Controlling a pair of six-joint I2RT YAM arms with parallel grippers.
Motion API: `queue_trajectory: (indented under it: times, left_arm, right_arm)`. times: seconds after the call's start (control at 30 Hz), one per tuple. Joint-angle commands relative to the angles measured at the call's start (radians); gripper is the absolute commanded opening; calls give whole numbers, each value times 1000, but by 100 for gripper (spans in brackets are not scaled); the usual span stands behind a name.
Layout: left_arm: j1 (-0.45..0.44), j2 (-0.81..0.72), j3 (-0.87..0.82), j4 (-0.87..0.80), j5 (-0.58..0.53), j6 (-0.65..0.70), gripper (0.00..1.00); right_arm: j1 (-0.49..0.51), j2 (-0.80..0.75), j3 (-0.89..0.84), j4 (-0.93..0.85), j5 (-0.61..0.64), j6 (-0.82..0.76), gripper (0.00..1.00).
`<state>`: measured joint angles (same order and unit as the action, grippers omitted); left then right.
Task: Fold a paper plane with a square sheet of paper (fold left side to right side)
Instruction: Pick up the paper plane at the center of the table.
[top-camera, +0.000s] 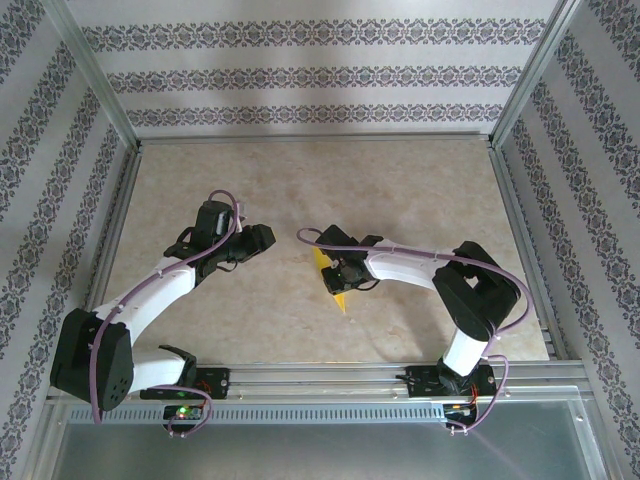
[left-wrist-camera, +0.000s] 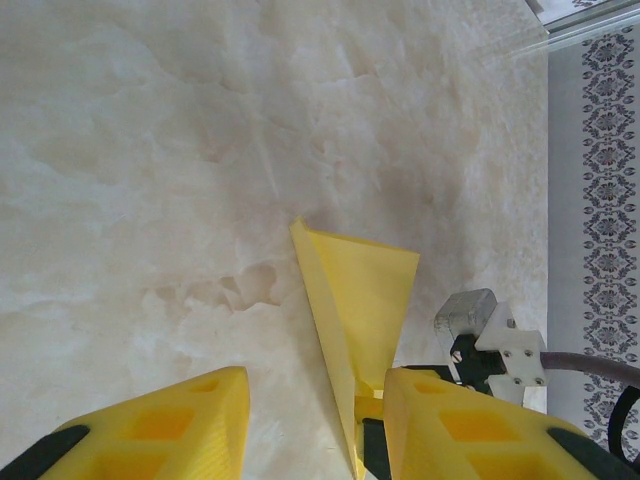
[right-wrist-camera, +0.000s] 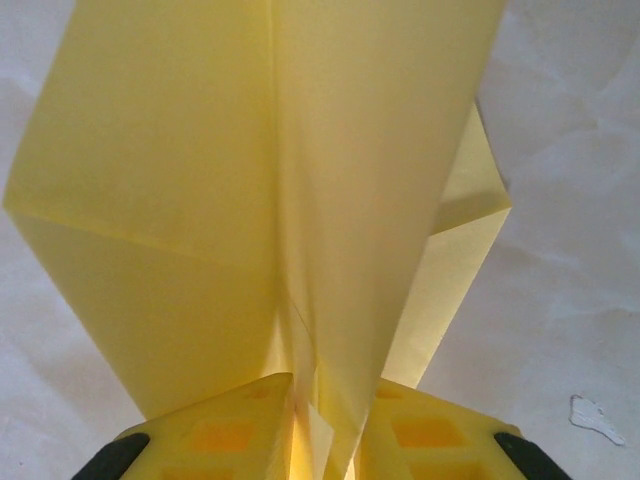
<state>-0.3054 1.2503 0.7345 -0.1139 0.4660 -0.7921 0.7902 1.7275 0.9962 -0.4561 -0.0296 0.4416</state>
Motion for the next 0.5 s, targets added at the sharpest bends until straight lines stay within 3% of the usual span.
queue_trajectory:
  times: [0.0, 0.47]
  left_arm:
    - [13, 6, -4, -18, 0, 16, 40]
    - [14, -15, 5, -41, -8, 26, 40]
  right_arm:
    - [8, -11, -5, 7, 29, 7, 21]
    - [-27, -12, 90, -33, 42, 1, 11]
